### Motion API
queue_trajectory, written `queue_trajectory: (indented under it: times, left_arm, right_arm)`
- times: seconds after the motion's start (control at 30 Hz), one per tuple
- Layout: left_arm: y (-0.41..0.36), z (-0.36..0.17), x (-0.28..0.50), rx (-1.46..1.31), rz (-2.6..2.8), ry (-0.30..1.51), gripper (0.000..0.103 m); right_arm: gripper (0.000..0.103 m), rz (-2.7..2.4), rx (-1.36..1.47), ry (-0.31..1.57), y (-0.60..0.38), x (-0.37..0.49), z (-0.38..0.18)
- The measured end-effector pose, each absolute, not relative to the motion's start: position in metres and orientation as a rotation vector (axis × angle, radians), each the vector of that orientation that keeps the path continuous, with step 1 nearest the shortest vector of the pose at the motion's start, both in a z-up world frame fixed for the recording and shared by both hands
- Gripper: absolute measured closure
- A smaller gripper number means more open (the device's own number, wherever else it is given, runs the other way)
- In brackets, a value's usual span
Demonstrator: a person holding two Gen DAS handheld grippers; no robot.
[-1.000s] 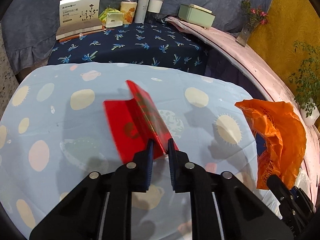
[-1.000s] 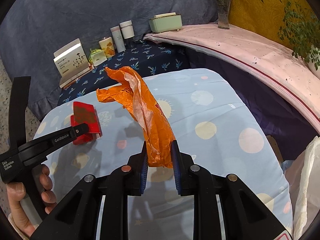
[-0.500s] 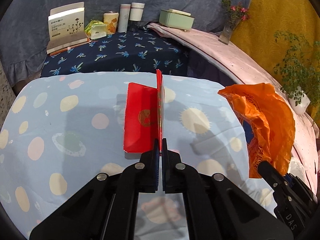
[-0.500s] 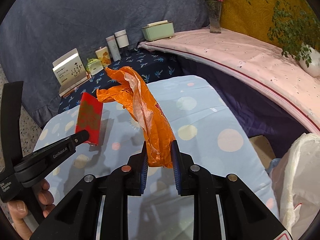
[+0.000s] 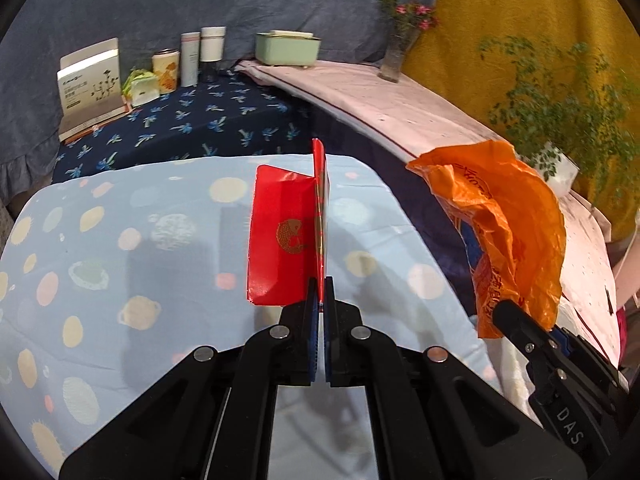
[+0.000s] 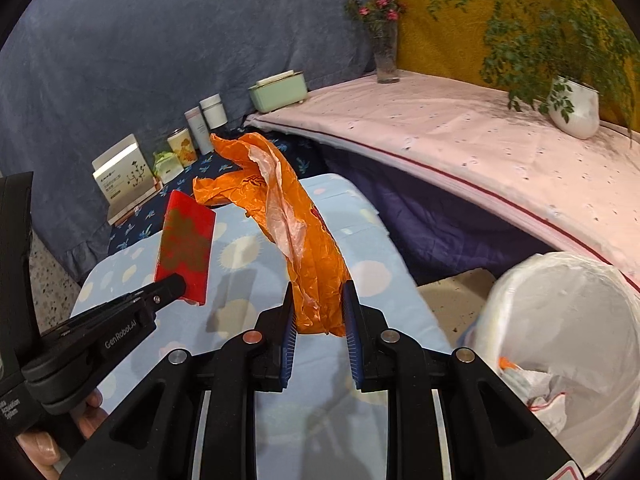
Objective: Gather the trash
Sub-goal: 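Carry the orange bag and red card over the white bin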
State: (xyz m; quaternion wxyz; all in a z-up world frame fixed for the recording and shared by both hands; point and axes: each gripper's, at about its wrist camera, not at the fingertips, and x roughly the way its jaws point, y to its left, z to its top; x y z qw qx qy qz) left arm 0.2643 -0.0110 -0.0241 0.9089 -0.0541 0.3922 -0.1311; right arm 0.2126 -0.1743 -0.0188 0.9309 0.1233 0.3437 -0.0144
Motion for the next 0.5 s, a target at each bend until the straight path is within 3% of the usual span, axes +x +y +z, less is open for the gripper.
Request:
queue_trajectory:
  times: [0.5]
  left_arm:
    - [-0.114, 0.000, 0.212, -0.013, -0.420, 0.783, 0.102]
  right_arm:
    - [0.082, -0.167, 0.319, 0.647, -0.272, 0.151, -0.004]
